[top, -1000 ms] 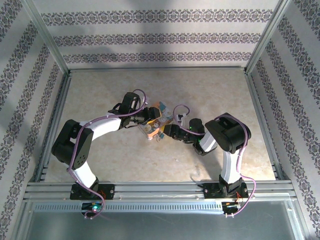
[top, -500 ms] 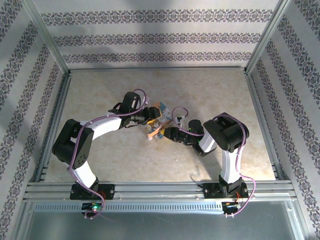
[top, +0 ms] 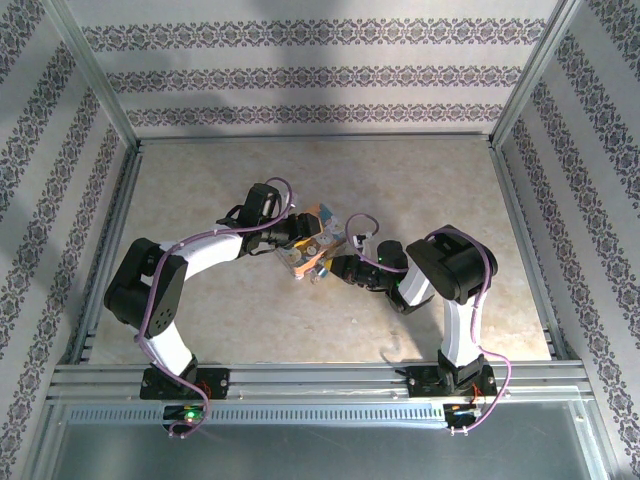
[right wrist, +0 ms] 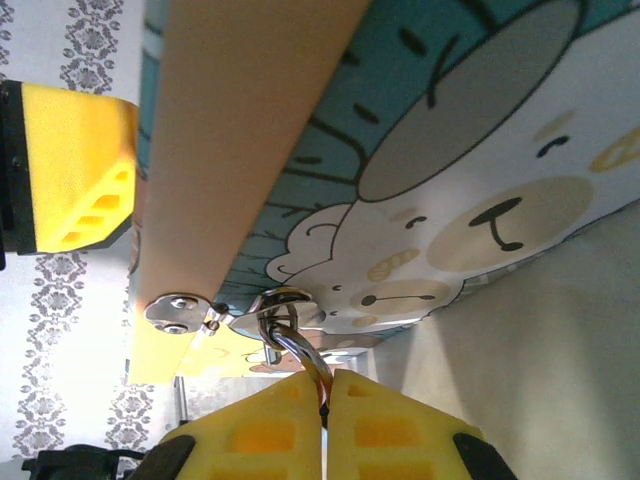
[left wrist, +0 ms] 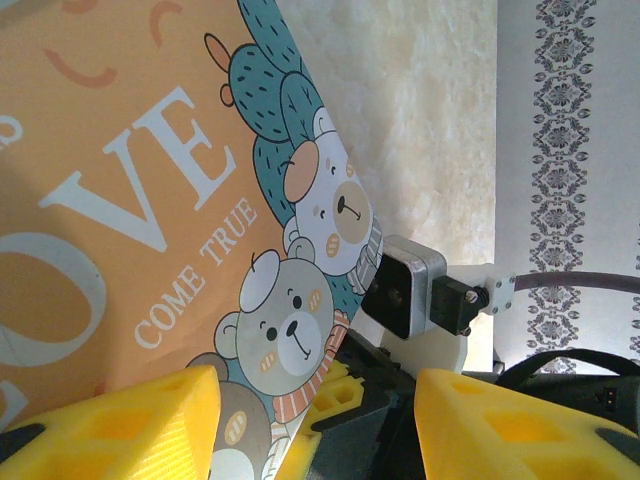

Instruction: Unlock the padlock with the key

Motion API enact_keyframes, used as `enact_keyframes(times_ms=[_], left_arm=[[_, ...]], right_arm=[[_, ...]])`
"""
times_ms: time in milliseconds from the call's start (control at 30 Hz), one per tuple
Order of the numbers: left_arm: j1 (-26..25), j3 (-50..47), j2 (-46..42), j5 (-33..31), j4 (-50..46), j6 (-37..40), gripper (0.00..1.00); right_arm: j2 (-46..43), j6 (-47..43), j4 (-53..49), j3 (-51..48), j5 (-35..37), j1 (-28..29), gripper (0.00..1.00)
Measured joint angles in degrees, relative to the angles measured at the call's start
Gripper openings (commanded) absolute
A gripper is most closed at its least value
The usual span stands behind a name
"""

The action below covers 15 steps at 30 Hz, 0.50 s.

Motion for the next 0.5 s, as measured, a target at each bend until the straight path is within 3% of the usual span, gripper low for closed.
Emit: enact_keyframes(times_ms=[500], left_arm=[[0.0,-1.6,-0.6,0.0,2.3,0.0,0.55]], right_arm=[[-2.6,7.2,0.5,-2.0,7.2,0.0,0.03]])
